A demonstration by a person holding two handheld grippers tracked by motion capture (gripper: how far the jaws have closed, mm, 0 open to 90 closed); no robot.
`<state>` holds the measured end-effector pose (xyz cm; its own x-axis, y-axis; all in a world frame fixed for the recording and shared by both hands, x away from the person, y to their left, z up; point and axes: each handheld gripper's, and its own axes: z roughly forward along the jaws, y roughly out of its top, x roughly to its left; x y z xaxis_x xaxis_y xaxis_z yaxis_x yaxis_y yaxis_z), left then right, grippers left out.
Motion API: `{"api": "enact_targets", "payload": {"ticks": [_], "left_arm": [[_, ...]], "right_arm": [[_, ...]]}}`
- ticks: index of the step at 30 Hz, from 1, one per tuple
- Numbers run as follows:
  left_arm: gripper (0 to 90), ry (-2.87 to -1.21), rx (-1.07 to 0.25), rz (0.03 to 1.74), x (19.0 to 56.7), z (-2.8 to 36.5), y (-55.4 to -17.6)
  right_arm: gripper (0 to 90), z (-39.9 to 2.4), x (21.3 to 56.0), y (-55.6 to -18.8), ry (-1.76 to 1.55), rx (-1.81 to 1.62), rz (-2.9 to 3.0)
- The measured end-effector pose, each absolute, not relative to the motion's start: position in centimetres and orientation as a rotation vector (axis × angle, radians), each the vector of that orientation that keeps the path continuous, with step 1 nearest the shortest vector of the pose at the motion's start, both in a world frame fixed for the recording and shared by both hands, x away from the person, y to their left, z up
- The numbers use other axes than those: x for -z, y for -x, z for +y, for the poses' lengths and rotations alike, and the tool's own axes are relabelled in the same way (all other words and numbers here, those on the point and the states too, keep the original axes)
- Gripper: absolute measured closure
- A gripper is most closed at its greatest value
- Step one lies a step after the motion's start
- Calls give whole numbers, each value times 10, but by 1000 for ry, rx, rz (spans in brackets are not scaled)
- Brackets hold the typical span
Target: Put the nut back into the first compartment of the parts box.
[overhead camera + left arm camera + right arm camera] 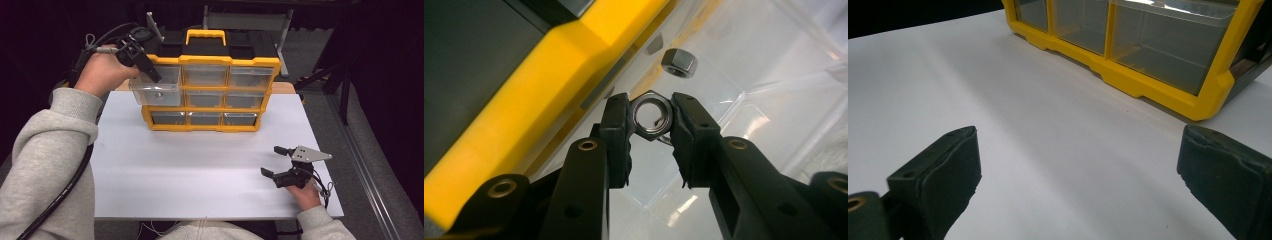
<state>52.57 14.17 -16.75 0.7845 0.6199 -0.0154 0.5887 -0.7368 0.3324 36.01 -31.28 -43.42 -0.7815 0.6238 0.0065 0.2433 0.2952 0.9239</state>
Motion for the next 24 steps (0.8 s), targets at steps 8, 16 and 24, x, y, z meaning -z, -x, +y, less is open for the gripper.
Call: {"api": "enact_targets", "payload": {"ticks": [8,16,24], "left_arm": [[694,-2679,-74,920,174,143,-532],[693,-2756,-99,912,184,138,-528],[621,-2705,-136,895,177,144,-524]], "right_arm": [[44,-313,434,-360,-777,-1483,2217],[44,-313,434,-359,-773,-1483,2218],[44,-312,434,-359,-775,-1483,2218]]}}
